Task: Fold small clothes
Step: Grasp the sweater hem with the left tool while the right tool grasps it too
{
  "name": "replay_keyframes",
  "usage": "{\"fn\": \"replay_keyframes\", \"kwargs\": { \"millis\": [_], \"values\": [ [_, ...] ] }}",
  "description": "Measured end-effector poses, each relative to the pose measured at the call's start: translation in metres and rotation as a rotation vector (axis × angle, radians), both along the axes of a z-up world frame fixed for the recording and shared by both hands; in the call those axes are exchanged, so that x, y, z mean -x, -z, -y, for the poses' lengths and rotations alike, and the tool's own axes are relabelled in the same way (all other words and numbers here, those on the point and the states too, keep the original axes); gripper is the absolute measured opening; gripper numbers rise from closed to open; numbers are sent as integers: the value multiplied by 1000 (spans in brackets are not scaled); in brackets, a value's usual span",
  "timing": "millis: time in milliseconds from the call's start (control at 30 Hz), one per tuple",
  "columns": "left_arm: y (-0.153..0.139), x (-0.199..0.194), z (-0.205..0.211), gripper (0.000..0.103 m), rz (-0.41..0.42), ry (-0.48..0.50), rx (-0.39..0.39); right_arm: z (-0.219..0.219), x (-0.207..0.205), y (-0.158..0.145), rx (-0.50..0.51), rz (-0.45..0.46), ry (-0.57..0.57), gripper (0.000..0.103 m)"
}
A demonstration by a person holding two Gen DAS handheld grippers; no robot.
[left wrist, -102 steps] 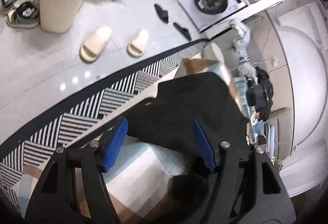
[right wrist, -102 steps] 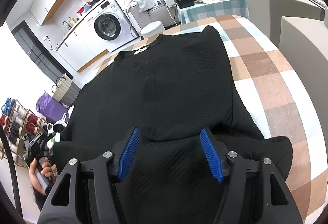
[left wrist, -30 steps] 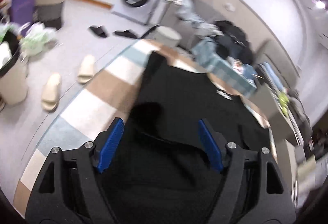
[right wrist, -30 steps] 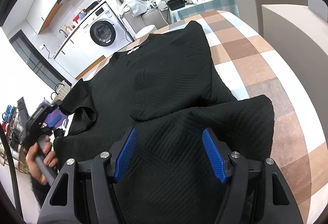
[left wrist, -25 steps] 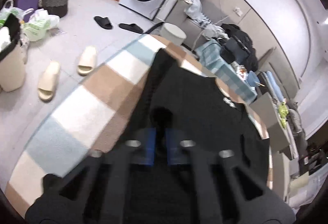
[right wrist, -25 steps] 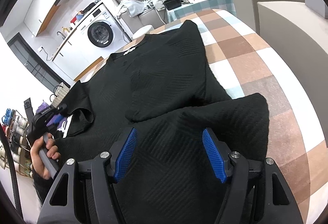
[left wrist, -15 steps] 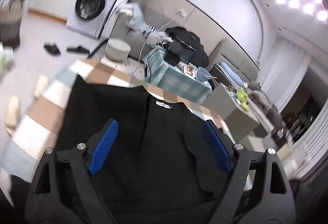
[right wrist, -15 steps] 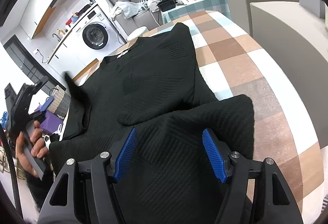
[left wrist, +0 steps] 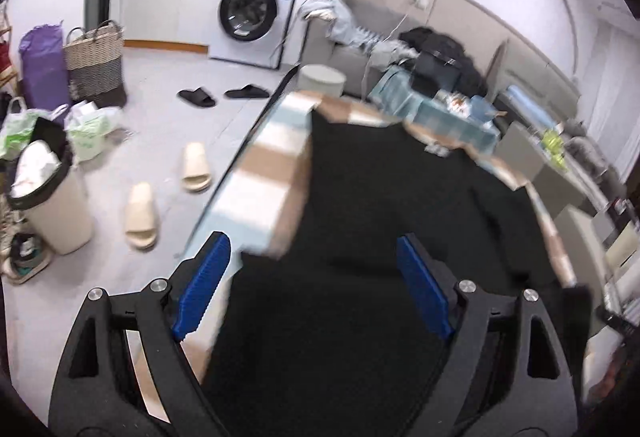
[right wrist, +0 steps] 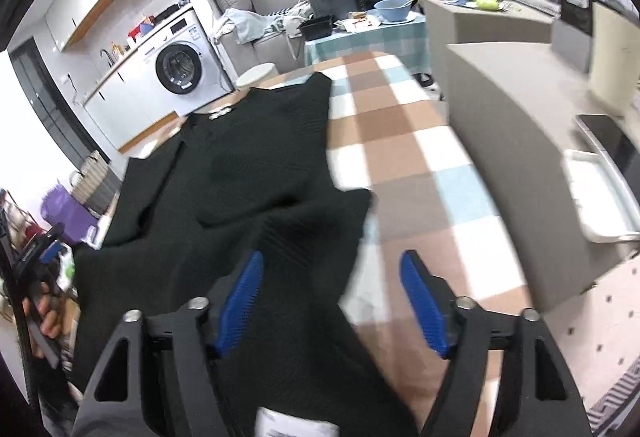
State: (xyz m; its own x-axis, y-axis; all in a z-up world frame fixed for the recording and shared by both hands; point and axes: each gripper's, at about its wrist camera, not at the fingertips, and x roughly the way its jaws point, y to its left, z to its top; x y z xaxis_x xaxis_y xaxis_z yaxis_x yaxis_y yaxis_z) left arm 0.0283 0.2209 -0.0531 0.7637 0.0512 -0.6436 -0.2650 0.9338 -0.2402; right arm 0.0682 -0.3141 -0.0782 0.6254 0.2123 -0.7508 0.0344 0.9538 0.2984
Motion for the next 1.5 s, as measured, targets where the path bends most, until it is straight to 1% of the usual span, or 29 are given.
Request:
{"fn": "replay_keyframes", "kwargs": {
  "millis": [33, 100, 133, 200, 267, 333, 400, 533, 600, 633, 667, 700, 733, 767, 800, 833, 867, 900, 933, 1000, 1033, 1100, 1167, 1200, 1267, 1300, 1367, 1433, 1500],
  "values": [
    [8, 9, -5, 84, -18, -3, 8, 4, 3, 5, 9, -14, 1, 77],
    [24, 23, -14, 83, -45, -3, 36, 11, 1, 19, -15, -44, -18, 77],
    [32, 27, -19, 83, -79, -8, 40, 12, -1, 26, -39, -63, -31, 76],
    [49, 27, -19, 83, -117, -12, 45, 10, -6, 38, -105, -87, -73, 70],
    [61, 27, -20, 83, -130, -4, 53, 6, -8, 41, -133, -85, -111, 70],
    [72, 25, -20, 83, -162, -11, 42, 2, -9, 42, -130, -84, -133, 70],
    [80, 23, -21, 83, -179, -5, 55, -3, -8, 42, -128, -92, -150, 70],
    [87, 0, -17, 80, -195, -10, 52, -7, -6, 41, -120, -93, -178, 70],
    [90, -11, -17, 73, -207, -8, 59, -7, -5, 41, -119, -92, -179, 70],
    [92, -14, -17, 65, -214, -3, 64, -7, -6, 42, -117, -94, -182, 70],
    [93, -17, -16, 54, -213, 3, 69, -7, -5, 41, -113, -92, -181, 70],
    [91, -18, -14, 46, -202, 16, 75, -7, -5, 41, -112, -91, -184, 70],
    [90, -20, -13, 25, -189, 31, 85, -8, -5, 42, -112, -93, -190, 70],
    [87, -20, -13, 8, -176, 38, 90, -9, -5, 42, -108, -94, -195, 70],
    [85, -18, -11, 5, -158, 43, 89, -11, -4, 42, -104, -91, -204, 66],
    [79, -16, -9, 4, -143, 43, 85, -12, -4, 42, -102, -89, -211, 63],
    [75, -13, -7, 3, -116, 41, 79, -14, -5, 43, -96, -89, -219, 56],
    [69, -8, -5, 3, -95, 43, 75, -16, -6, 43, -92, -89, -226, 47],
    [62, -5, -4, 3, -65, 45, 72, -18, -7, 44, -80, -89, -234, 40],
    [49, 5, -2, 3, -20, 46, 78, -20, -9, 43, -50, -71, -245, 10],
    [42, 10, -2, 3, 15, 47, 88, -19, -10, 41, -40, -55, -244, 6],
    [29, 19, -4, 3, 74, 47, 109, -7, -9, 30, -85, 22, -203, 6],
    [19, 26, -6, 2, 118, 41, 131, 12, -6, 18, -207, 113, -152, 5],
    [15, 30, -7, 2, 138, 43, 145, 17, -4, 15, -248, 142, -142, 5],
    [9, 39, -8, 2, 174, 51, 174, 26, 6, 6, -326, 226, -158, 5],
    [6, 45, -7, 2, 192, 61, 187, 29, 10, 4, -345, 243, -170, 5],
    [1, 56, -5, 2, 205, 68, 190, 35, 23, -2, -395, 289, -209, 5],
    [-2, 67, -5, 2, 210, 63, 191, 39, 32, -7, -427, 315, -240, 5],
    [-3, 79, -6, 2, 220, 65, 213, 44, 43, -9, -440, 327, -252, 5]
  ]
}}
